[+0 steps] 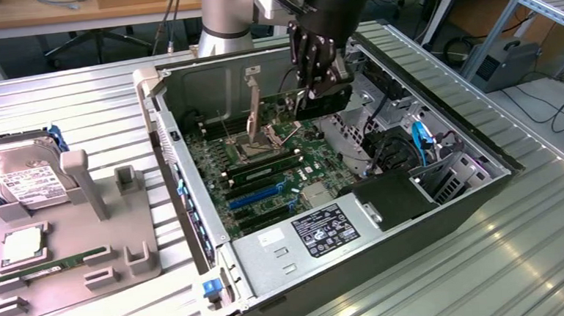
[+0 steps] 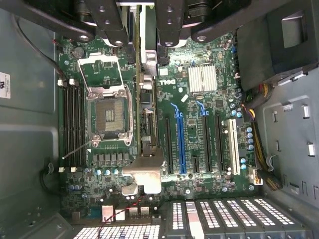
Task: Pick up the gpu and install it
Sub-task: 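Insert the gpu into the slot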
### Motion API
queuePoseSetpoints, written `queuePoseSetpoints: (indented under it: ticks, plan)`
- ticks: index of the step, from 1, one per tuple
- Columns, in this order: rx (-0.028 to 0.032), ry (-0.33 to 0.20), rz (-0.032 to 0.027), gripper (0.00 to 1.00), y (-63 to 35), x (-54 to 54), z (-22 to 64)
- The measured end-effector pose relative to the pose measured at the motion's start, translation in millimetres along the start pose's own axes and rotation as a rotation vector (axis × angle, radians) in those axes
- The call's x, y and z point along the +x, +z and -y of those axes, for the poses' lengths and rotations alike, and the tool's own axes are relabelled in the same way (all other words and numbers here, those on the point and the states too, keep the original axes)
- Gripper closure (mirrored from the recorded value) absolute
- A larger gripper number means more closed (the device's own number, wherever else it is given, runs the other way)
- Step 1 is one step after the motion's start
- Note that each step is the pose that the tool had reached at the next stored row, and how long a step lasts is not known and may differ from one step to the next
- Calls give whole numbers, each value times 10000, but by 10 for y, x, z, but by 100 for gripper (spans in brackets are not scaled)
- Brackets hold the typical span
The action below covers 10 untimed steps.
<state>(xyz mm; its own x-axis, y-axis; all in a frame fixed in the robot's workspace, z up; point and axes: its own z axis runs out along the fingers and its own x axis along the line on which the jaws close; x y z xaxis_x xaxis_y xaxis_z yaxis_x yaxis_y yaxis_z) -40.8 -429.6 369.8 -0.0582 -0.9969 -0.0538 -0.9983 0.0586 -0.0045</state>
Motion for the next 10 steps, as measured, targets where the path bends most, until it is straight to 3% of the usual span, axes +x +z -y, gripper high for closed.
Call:
queuePoseSetpoints:
  ticks: [10]
  plan:
    - [0, 0, 0, 73, 19, 2, -5]
